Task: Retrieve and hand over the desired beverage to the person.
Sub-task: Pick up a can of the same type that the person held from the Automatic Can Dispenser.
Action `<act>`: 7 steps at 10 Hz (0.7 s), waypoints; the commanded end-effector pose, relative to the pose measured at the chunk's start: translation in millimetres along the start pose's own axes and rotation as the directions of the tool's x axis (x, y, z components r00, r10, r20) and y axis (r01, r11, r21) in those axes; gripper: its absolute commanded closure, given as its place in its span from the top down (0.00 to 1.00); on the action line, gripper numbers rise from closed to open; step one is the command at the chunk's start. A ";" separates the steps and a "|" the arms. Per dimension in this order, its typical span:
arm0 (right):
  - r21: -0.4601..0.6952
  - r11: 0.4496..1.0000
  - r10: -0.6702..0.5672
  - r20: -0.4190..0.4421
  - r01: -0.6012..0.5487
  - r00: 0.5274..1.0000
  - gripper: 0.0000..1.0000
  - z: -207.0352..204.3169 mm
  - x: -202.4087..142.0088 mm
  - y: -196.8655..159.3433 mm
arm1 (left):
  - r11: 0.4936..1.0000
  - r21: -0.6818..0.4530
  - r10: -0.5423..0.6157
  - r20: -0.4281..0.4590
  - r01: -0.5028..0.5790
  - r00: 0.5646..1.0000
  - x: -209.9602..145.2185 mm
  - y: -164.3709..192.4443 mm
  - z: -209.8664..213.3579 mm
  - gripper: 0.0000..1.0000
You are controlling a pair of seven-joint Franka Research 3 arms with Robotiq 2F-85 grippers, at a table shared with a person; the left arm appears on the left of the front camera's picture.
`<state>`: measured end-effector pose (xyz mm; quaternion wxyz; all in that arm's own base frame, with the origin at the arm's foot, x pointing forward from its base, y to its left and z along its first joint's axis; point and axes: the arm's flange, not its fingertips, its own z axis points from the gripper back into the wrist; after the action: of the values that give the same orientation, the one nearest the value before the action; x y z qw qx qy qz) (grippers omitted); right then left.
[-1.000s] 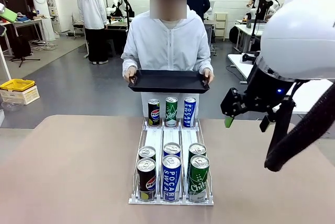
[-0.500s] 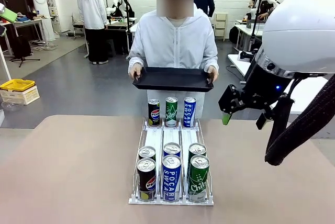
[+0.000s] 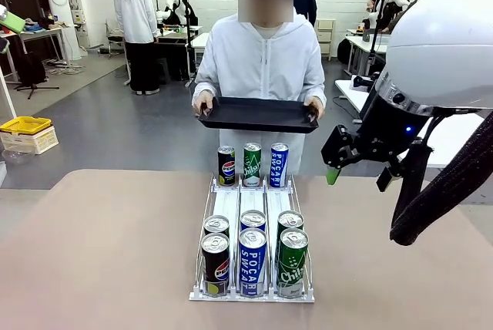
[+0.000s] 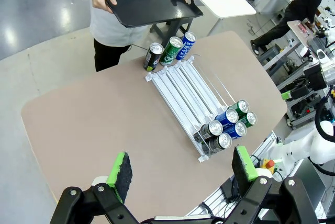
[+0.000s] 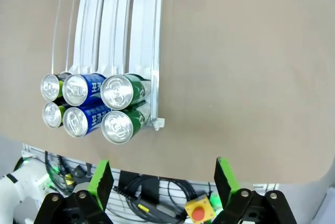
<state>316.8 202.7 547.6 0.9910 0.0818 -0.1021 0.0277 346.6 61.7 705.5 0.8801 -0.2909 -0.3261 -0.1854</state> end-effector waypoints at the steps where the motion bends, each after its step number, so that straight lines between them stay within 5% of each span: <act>1: -0.070 0.996 0.050 -0.015 -0.051 0.999 1.00 -9.9 -3.9 25.9 | 1.000 -0.007 -0.012 -0.001 0.012 1.000 -0.3 0.5 1.5 1.00; 2: -0.096 0.989 0.112 0.022 -0.109 0.994 1.00 -19.5 -7.4 39.5 | 1.000 -0.007 -0.012 -0.001 0.012 1.000 -0.3 0.5 1.5 1.00; 7: -0.091 0.990 0.103 -0.093 -0.111 0.990 1.00 -77.8 -8.3 85.6 | 1.000 -0.007 -0.012 -0.001 0.012 1.000 -0.3 0.5 1.5 1.00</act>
<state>305.9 287.8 485.5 0.9927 0.0247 -0.0653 0.0984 346.6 61.7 705.8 0.8801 -0.2907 -0.3262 -0.1855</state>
